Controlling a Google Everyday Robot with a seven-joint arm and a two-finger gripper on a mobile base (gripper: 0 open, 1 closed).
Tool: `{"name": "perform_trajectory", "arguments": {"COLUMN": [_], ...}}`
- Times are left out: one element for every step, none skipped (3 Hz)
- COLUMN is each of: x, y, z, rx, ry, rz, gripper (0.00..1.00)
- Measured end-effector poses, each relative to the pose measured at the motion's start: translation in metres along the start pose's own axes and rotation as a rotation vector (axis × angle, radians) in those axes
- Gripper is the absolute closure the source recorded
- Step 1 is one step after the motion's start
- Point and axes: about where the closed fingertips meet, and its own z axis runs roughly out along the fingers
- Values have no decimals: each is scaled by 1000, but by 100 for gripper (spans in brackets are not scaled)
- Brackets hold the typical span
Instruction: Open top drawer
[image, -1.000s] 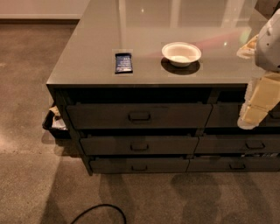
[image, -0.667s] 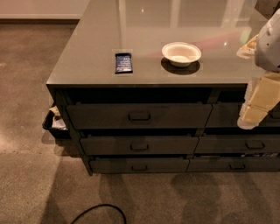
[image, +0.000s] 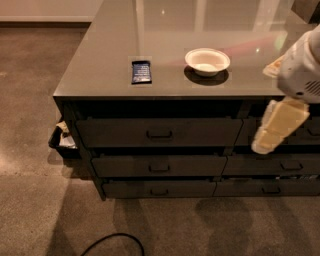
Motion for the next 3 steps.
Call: {"name": "perform_trajectory", "arguments": {"x": [-4, -18, -35], "y": [6, 13, 3], "z": [46, 101, 147], "rx": [3, -15, -3], "ry": [-78, -165, -250], "rz": [94, 217, 330], "gripper": [0, 0, 0]}}
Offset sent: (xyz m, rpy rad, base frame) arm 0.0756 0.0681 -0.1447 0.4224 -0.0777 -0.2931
